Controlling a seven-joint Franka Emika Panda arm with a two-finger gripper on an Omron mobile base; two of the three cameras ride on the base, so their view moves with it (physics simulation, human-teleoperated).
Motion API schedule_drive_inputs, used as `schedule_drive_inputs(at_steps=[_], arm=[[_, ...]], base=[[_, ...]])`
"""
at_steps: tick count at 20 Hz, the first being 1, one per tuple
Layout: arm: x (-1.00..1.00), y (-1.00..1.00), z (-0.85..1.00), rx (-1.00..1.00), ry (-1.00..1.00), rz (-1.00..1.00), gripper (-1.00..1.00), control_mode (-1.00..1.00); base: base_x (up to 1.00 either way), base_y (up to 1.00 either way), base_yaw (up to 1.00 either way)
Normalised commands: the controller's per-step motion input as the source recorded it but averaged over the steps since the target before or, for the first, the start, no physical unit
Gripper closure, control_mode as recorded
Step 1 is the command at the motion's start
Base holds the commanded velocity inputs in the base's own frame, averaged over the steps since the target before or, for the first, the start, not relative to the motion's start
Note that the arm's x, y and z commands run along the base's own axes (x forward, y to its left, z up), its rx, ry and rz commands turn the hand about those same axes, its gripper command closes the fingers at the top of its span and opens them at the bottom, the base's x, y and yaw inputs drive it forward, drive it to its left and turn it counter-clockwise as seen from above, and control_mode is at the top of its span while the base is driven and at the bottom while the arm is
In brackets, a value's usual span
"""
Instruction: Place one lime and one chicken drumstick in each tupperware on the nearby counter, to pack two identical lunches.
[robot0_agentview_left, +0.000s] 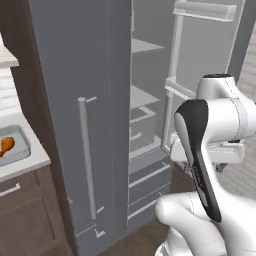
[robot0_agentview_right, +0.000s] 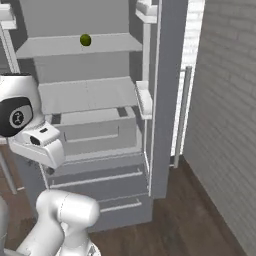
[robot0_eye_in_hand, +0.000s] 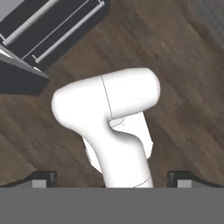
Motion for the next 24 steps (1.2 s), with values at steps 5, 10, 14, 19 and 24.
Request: schedule_drive_inputs(at_steps=[5,10,14,19,24], arm=[[0.0,0.0,0.0,0.0,0.0,0.0,-1.0,1.0],[0.0,0.0,0.0,0.0,0.0,0.0,-1.0,1.0],[0.0,0.0,0.0,0.0,0.0,0.0,-1.0,1.0],[0.0,0.0,0.0,0.0,0.0,0.0,-1.0,1.0],[-0.13,-0.03,0.23,0.03,-0.08,0.08,-1.0,-1.0]], base=[[0.21,-0.61,0.67],[0.49,-0.71,0.4],[0.85,-0.09,0.21],[0.99,-0.04,0.12],[0.4,-0.08,0.09]])
